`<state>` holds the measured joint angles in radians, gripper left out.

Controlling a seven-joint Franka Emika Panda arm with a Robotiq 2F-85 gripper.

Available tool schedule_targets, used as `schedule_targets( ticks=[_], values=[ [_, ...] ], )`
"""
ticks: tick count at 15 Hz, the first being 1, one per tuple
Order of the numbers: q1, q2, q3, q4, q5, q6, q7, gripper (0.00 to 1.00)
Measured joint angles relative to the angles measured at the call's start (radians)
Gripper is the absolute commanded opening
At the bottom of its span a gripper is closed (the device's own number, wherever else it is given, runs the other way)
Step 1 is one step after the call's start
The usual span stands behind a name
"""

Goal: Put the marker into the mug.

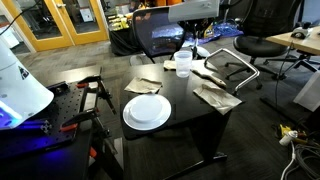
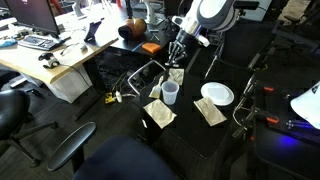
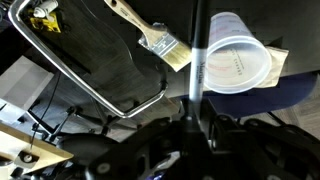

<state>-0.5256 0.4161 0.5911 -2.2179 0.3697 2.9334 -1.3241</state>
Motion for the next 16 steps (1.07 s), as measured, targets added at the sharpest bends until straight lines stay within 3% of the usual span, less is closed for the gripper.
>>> schedule_targets(
  ticks=[8, 16],
  values=[
    [-0.284, 0.04, 0.308, 0.0, 0.184, 0.004, -0.281, 0.03],
    [-0.449, 0.144, 0.492, -0.021, 0.167, 0.004, -0.38, 0.03]
  ],
)
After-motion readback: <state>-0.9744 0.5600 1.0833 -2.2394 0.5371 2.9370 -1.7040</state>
